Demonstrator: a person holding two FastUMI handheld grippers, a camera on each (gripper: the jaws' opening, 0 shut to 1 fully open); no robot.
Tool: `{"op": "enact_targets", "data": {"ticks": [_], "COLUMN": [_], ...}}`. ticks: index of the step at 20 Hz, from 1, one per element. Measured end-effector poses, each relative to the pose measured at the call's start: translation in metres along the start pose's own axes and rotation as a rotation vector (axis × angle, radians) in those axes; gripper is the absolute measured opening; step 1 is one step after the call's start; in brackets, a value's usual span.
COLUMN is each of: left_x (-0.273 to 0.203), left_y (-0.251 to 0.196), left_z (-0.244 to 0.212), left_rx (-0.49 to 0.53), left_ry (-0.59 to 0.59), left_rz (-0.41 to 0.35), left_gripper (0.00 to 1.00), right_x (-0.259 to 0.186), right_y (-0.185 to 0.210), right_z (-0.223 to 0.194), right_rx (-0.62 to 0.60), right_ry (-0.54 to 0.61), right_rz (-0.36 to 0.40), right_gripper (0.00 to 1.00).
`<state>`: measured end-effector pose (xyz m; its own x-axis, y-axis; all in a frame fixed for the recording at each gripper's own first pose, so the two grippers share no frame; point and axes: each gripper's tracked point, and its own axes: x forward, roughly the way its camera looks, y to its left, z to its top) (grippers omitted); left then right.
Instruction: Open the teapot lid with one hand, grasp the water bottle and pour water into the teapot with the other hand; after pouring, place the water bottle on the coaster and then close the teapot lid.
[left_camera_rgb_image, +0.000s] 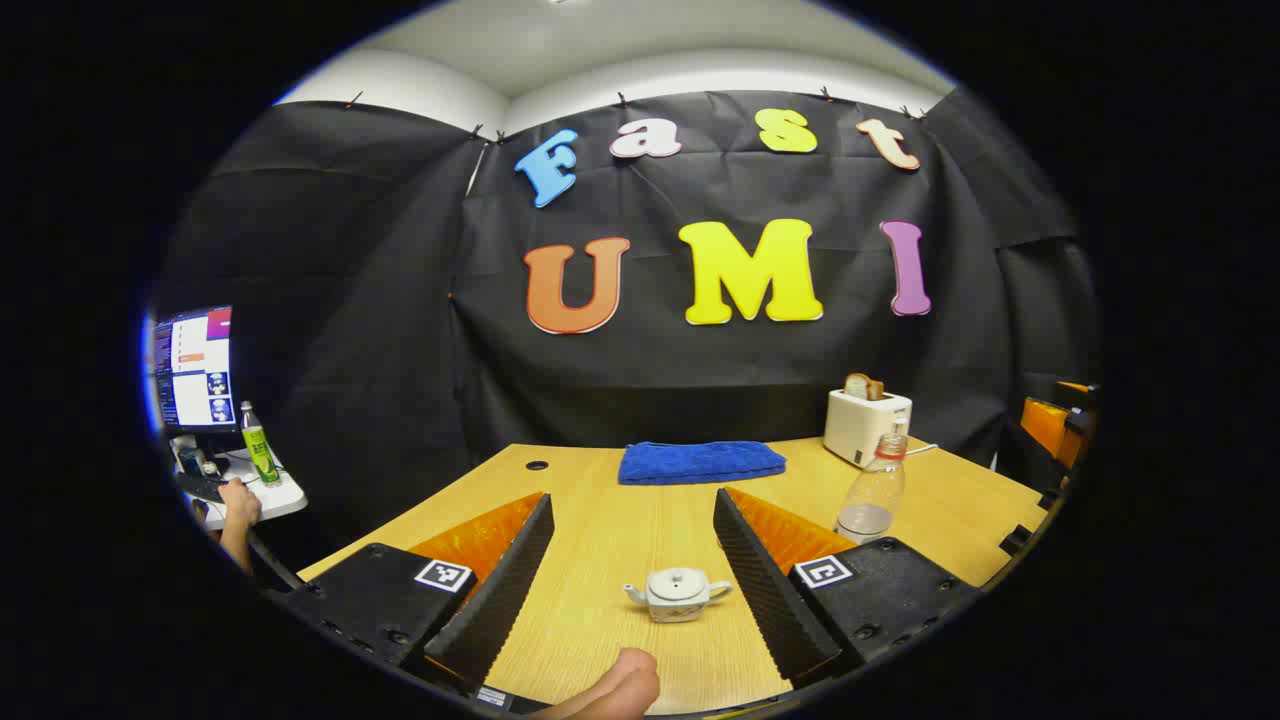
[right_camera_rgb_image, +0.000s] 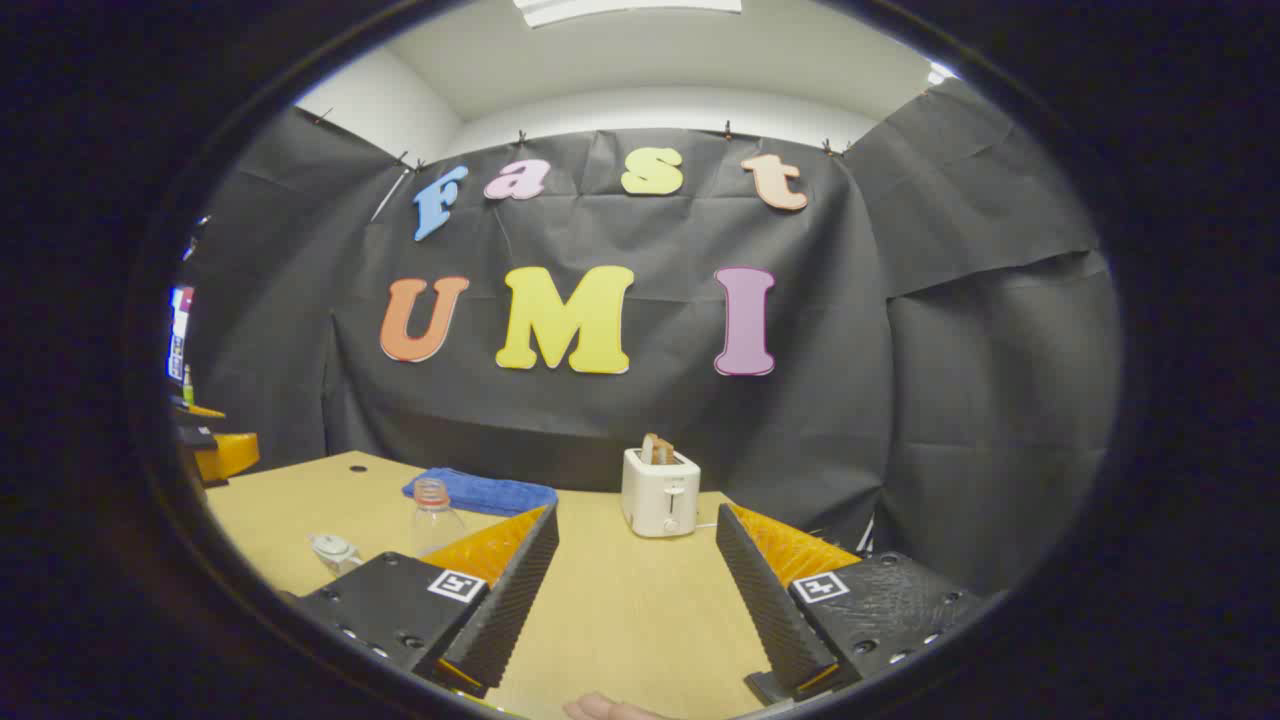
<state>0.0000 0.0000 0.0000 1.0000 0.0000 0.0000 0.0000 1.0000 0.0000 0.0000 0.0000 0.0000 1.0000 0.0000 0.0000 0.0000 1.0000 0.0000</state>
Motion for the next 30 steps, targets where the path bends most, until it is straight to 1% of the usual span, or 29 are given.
{"op": "enact_targets", "data": {"ticks": [1, 2, 4, 5, 7, 8, 10, 11, 16, 17, 19, 20, 23, 24, 26, 27, 29, 30], "left_x": [0.0, 0.0, 0.001, 0.002, 0.004, 0.004, 0.005, 0.006, 0.015, 0.017, 0.024, 0.028, 0.042, 0.047, 0.058, 0.064, 0.071, 0.073], "left_y": [-0.002, -0.003, -0.001, 0.001, 0.001, 0.001, 0.003, 0.003, -0.005, -0.007, -0.016, -0.022, -0.034, -0.038, -0.04, -0.041, -0.043, -0.045], "left_z": [0.0, -0.002, -0.003, -0.003, -0.003, -0.005, -0.009, -0.011, -0.017, -0.018, -0.022, -0.026, -0.039, -0.043, -0.056, -0.067, -0.087, -0.094], "left_rx": [-0.007, -0.015, -0.022, -0.023, -0.023, -0.023, -0.017, -0.014, 0.003, 0.003, -0.005, -0.012, -0.021, -0.019, -0.008, 0.001, 0.01, 0.01], "left_ry": [0.003, 0.006, 0.012, 0.011, 0.006, 0.011, 0.026, 0.032, 0.042, 0.035, 0.027, 0.023, 0.017, 0.014, 0.019, 0.038, 0.081, 0.097], "left_rz": [-0.004, -0.003, 0.003, 0.009, 0.011, 0.01, 0.012, 0.015, -0.001, -0.01, -0.041, -0.058, -0.094, -0.104, -0.096, -0.092, -0.092, -0.098], "left_gripper": [1.0, 1.0, 1.0, 1.0, 1.0, 1.0, 1.0, 1.0, 1.0, 1.0, 1.0, 1.0, 1.0, 1.0, 1.0, 1.0, 1.0, 1.0], "right_x": [0.002, 0.003, 0.003, 0.005, 0.007, 0.006, 0.007, 0.007, 0.01, 0.01, 0.01, 0.01, 0.01, 0.01, 0.011, 0.013, 0.014, 0.014], "right_y": [0.001, 0.004, 0.015, 0.014, 0.009, 0.009, 0.006, 0.008, 0.009, 0.01, 0.014, 0.014, 0.016, 0.017, 0.019, 0.02, 0.023, 0.022], "right_z": [-0.003, -0.005, -0.009, -0.009, -0.009, -0.008, -0.008, -0.009, -0.011, -0.012, -0.014, -0.013, -0.014, -0.015, -0.018, -0.019, -0.021, -0.021], "right_rx": [-0.004, -0.009, 0.006, 0.011, -0.003, -0.014, -0.027, -0.029, -0.032, -0.03, -0.027, -0.027, -0.03, -0.032, -0.037, -0.04, -0.044, -0.046], "right_ry": [0.01, 0.016, 0.034, 0.036, 0.03, 0.025, 0.02, 0.02, 0.029, 0.032, 0.036, 0.036, 0.035, 0.035, 0.04, 0.044, 0.049, 0.05], "right_rz": [-0.003, 0.011, 0.065, 0.068, 0.048, 0.041, 0.027, 0.03, 0.034, 0.037, 0.045, 0.045, 0.043, 0.043, 0.046, 0.047, 0.048, 0.047], "right_gripper": [0.97, 0.95, 0.98, 0.98, 0.95, 0.97, 0.97, 0.95, 0.95, 0.97, 0.95, 0.97, 0.97, 0.95, 0.95, 0.97, 0.97, 0.95]}}
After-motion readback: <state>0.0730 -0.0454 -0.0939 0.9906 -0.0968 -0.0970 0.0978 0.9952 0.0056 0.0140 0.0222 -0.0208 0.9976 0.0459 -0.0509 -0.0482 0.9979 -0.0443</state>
